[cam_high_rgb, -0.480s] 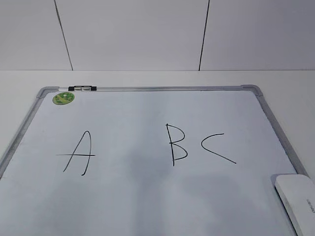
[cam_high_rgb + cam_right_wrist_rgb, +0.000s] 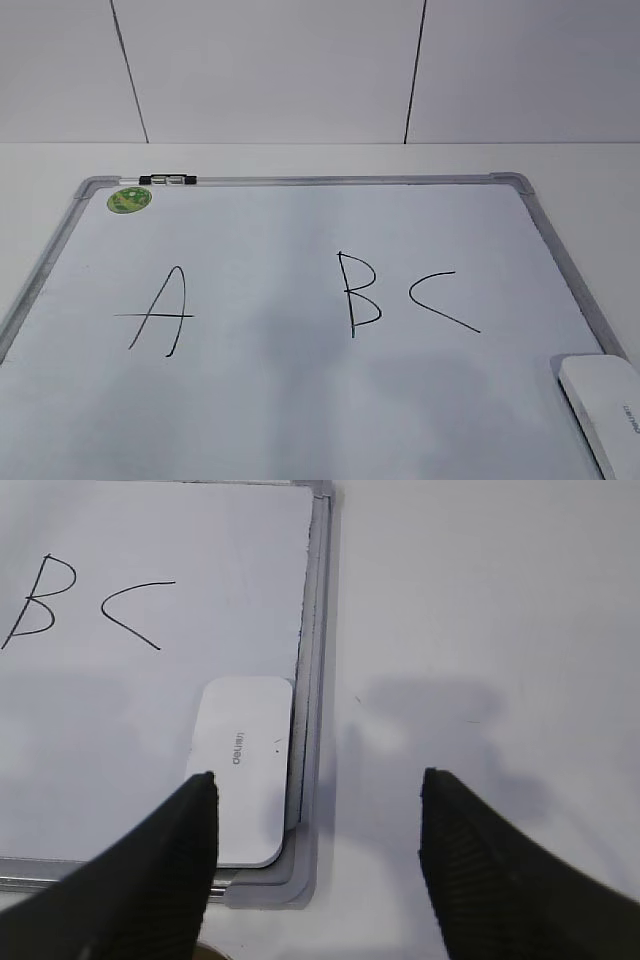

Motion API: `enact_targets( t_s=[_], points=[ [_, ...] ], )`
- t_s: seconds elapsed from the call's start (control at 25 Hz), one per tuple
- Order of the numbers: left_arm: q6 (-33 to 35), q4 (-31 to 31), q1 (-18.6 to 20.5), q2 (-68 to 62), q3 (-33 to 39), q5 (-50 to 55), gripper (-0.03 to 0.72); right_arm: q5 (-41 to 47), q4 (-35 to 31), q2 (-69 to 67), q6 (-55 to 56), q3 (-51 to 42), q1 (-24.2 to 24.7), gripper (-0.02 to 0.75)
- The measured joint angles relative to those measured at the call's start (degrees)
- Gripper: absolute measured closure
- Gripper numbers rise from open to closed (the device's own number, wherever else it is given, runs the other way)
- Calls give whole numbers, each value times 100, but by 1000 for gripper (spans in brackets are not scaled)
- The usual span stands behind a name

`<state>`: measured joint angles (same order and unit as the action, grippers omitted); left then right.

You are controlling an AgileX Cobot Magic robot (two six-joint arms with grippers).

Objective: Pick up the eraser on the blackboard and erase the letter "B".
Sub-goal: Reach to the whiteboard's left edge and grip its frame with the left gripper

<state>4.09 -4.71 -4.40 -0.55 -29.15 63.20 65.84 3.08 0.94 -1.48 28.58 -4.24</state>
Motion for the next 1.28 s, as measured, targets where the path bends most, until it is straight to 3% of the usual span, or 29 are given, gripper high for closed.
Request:
enact_targets(
  t_s=[0.24,0.36,0.48,0.76,1.12,1.28],
  points=[
    [0,0,0,0,0,11,191,21,0,0,0,58,0,236],
    [0,-280,0,0,0,11,191,42,0,-154,0,174,0,236],
    [0,-590,0,0,0,1,191,85,-153,-505,0,230,0,236],
    [0,-602,0,0,0,1,191,145,-435,-1477,235,541,0,236],
    [0,-201,0,-69,0,13,191,578,-677,-2937,391,924,0,236],
    [0,16,0,-749,-161,292,191,607,-824,-3516,458,1033,0,236]
  ],
)
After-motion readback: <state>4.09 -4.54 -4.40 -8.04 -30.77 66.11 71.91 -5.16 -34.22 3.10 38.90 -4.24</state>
